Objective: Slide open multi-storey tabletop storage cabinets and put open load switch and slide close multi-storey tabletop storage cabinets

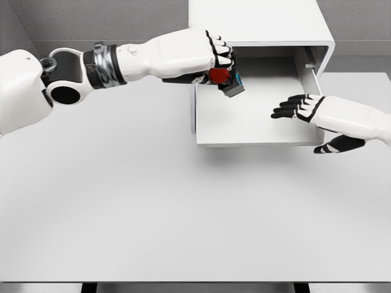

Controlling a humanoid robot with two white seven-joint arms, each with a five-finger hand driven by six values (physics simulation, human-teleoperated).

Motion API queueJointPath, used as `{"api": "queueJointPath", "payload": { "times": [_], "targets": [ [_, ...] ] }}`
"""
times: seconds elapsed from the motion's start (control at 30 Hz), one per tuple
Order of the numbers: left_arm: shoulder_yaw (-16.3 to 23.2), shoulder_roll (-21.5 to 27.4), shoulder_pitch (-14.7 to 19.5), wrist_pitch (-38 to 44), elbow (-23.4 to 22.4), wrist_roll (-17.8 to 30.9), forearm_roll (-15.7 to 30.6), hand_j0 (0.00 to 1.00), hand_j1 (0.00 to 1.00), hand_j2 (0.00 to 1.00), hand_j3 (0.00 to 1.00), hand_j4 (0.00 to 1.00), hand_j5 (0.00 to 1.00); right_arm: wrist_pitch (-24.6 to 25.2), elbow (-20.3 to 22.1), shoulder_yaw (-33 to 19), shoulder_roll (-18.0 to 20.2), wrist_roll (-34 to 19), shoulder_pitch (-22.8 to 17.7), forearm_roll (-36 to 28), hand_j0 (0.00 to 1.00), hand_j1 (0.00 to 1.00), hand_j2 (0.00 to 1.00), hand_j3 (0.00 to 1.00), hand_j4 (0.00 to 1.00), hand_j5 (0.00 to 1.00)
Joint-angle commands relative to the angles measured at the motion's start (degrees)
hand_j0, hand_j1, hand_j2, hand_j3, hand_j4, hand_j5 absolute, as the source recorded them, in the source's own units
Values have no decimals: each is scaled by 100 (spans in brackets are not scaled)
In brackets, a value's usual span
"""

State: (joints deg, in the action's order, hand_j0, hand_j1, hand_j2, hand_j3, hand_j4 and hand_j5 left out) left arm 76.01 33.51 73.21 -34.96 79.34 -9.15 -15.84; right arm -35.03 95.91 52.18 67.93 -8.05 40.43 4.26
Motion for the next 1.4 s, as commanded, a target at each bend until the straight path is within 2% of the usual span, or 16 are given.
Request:
{"api": "queueJointPath", "payload": {
  "times": [0.0, 0.13, 0.67, 0.8, 0.9, 1.07, 1.1, 1.2, 1.23, 1.37],
  "targets": [
    [37, -56, 0, -4, -68, 1, 37, 36, 36, 36, 36, 36, 36, 3, 6, 11, -34, 5, 0, -22, 100, 100, 100, 100, 100, 100],
    [64, -337, 26, -4, -261, 1, 37, 36, 36, 36, 36, 36, 36, 3, 15, 125, -34, 5, 26, -22, 100, 100, 100, 100, 100, 100],
    [81, -679, 70, -4, -525, 27, -42, 36, 36, 36, 36, 36, 36, 3, 15, 196, -7, 14, 70, -22, 100, 100, 100, 100, 100, 100],
    [239, -811, 79, -4, -674, 27, -51, 37, 37, 37, 37, 37, 37, 3, 15, 205, -16, 14, 70, -22, 100, 100, 100, 100, 100, 100],
    [477, -820, 281, -4, -753, 9, -113, 37, 37, 37, 37, 37, 37, 3, 15, 205, -16, 23, 70, -22, 100, 100, 100, 100, 100, 100],
    [801, -1154, 483, -4, -1096, 9, -121, 37, 37, 37, 37, 37, 37, 3, 15, 196, 10, 31, 79, -22, 100, 100, 100, 100, 100, 100],
    [977, -1251, 615, -4, -1175, 9, -121, 37, 37, 37, 37, 37, 37, 3, 15, 196, 10, 31, 79, -22, 100, 100, 100, 100, 100, 100],
    [1065, -1356, 659, -4, -1307, 9, -121, 37, 37, 37, 37, 37, 37, 3, 15, 205, 10, 31, 79, -22, 100, 100, 100, 100, 100, 100],
    [1232, -1426, 765, -4, -1368, 9, -121, 37, 37, 37, 37, 37, 37, 3, 15, 196, 10, 31, 79, -22, 100, 100, 100, 100, 100, 100],
    [1241, -1532, 861, -4, -1412, 9, -121, 38, 38, 38, 38, 38, 38, 3, 15, 196, 10, 31, 79, -22, 100, 100, 100, 100, 100, 100]
  ]
}}
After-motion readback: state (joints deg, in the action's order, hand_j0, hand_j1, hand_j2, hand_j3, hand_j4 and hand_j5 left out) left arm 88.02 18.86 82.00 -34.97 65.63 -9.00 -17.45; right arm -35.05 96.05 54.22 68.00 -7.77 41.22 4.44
